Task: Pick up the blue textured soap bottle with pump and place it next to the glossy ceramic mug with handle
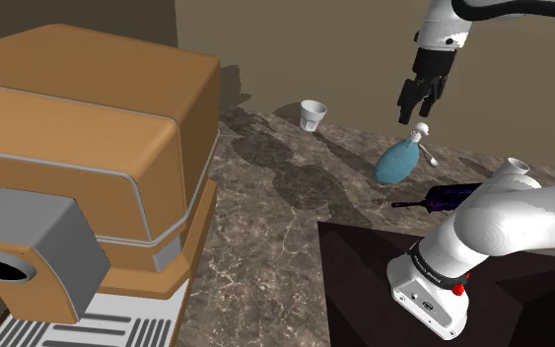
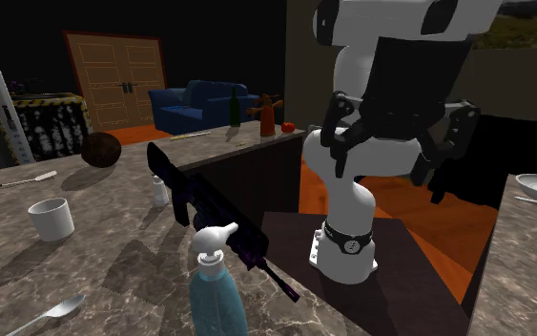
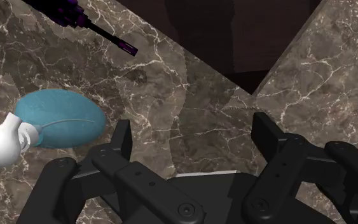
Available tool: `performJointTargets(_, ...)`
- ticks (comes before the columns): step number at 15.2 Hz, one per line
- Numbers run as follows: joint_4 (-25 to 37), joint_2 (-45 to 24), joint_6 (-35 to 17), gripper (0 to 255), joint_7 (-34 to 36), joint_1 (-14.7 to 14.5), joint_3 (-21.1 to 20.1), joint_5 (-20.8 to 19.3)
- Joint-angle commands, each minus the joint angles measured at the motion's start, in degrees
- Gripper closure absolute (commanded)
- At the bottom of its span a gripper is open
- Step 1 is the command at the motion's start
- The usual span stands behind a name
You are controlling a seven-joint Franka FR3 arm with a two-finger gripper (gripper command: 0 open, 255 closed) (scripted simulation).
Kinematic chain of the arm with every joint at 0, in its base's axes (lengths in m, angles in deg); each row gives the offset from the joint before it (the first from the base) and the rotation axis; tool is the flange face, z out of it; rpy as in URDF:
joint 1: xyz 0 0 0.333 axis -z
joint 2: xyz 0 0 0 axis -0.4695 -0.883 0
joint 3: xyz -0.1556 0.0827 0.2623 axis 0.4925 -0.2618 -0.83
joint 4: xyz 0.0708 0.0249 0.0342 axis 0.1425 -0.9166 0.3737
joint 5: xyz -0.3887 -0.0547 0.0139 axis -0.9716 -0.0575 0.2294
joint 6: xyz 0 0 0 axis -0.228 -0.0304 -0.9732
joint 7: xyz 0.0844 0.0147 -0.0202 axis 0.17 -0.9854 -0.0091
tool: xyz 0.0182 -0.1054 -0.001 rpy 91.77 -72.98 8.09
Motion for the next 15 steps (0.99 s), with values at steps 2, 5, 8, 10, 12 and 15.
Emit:
performJointTargets(2,-1.7,0.5,-1.4,0,-2.4,-0.2,0.7,-1.8)
performJointTargets(5,-6.5,1.7,-6.2,0,-9.4,-0.6,3.0,-7.5)
performJointTargets(8,-10.7,2.1,-11.8,0,-16.0,-0.7,5.7,-13.5)
performJointTargets(10,-13.1,1.8,-15.9,0,-20.3,-0.6,7.8,-17.7)
performJointTargets(12,-15.2,1.0,-20.5,0,-24.3,-0.2,10.0,-22.0)
performJointTargets(15,-17.5,-1.4,-28.2,0,-29.9,0.5,13.6,-28.6)
